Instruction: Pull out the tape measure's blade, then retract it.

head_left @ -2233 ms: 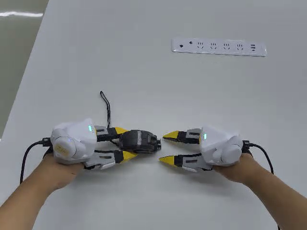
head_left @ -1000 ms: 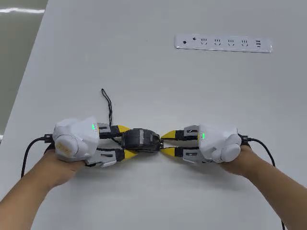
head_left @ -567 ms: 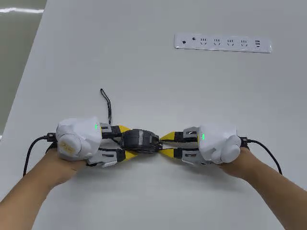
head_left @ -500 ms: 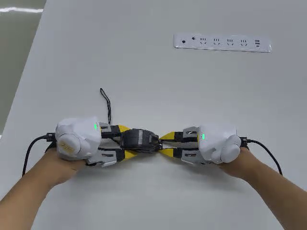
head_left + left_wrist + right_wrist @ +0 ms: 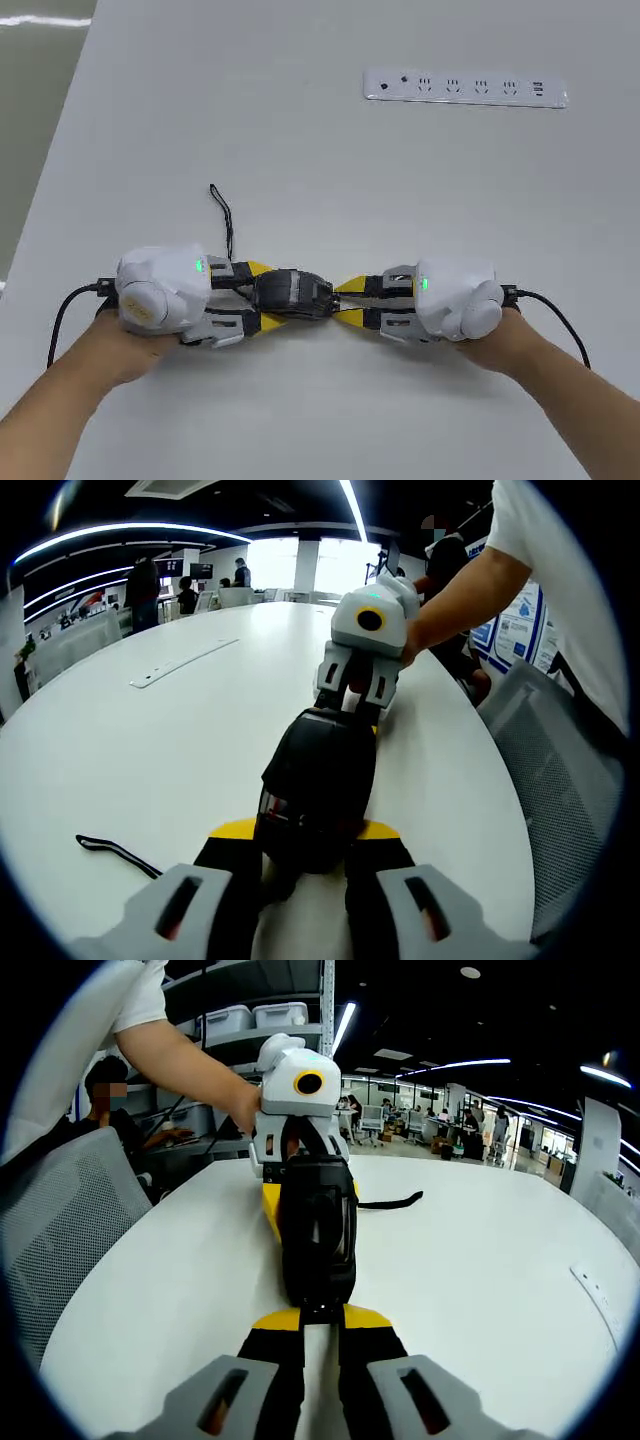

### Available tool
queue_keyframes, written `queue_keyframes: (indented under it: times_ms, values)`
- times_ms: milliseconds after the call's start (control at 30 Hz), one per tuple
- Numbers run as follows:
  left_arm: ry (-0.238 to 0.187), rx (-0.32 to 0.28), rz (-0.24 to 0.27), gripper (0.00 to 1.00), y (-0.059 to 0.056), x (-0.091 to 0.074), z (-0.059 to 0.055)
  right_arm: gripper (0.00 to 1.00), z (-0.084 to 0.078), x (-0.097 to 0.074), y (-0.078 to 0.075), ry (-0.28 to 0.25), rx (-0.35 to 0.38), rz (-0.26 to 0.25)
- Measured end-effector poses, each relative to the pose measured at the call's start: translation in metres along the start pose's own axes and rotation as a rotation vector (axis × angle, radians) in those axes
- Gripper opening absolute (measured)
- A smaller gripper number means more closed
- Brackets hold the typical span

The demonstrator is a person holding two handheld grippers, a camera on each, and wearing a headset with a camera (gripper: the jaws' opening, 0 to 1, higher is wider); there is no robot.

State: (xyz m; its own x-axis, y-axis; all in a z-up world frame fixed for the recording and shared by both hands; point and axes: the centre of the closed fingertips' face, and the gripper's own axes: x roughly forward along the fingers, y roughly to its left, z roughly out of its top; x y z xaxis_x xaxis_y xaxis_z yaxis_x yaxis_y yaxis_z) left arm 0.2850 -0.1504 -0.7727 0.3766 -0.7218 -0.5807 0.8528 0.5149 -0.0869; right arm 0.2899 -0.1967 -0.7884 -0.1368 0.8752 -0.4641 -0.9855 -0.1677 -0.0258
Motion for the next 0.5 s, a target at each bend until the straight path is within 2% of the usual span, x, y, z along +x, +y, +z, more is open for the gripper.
queue_keyframes:
  times_ms: [500]
  values:
    - [0.000, -0.006, 0.002, 0.27, 0.0015, 0.0005, -0.0032, 0.08, -0.0007, -0.0016, 0.0004, -0.001, -0.005, 0.003]
